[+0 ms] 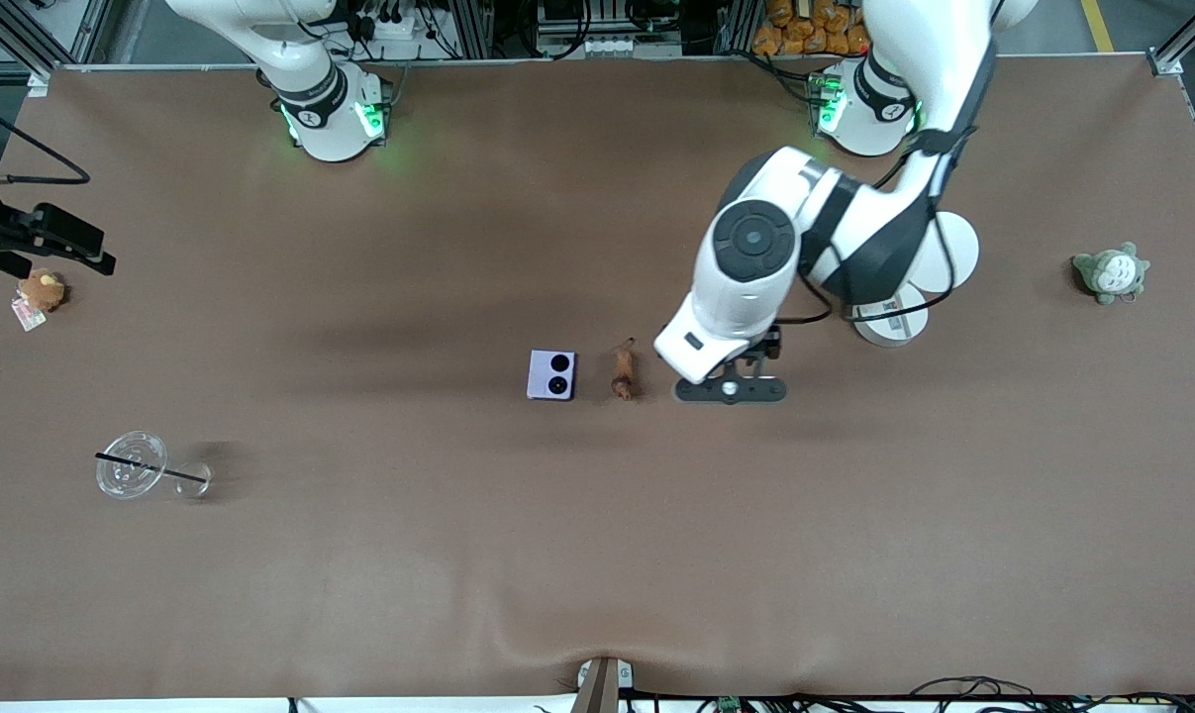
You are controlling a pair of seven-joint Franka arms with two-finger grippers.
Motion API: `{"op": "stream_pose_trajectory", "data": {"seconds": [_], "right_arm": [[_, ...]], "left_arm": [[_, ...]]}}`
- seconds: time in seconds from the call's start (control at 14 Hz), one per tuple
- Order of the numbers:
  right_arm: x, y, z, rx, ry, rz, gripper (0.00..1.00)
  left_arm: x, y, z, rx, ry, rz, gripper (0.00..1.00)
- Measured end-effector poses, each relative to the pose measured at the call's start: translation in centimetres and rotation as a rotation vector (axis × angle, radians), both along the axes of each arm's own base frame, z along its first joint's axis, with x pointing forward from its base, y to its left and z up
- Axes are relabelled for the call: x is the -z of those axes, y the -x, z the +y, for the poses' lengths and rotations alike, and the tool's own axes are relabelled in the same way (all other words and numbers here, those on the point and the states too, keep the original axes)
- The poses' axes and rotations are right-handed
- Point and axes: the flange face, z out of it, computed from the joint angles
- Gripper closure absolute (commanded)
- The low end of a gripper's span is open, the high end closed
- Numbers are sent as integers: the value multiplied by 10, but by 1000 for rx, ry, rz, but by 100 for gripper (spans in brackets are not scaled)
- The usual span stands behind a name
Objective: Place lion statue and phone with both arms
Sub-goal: 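Lower the left gripper over the lion statue and close on it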
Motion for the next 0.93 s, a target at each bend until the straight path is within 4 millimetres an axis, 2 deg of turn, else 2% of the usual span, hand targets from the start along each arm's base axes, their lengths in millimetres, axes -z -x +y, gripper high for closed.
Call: {"op": "stream_pose_trajectory", "data": {"seconds": [0.21,0.36,0.5,0.64,0.93], "right_arm": [[6,-6,-5,9,3,-9,0],[5,-6,-11,22,3,-10,0],[5,-5,-14,27,3,-10,0],[6,-6,-14,26,3,-12,0],[13,-18,0,3,6,-44,0]], "left_arm": [[15,3,-18,-45,23,-24,0],[42,7,-36,-80,36,-32,0],[78,14,-57,-113,52,-38,0],[104,21,-70,-117,50,-29,0],[128,37,-95,-80,76,-44,0]]}}
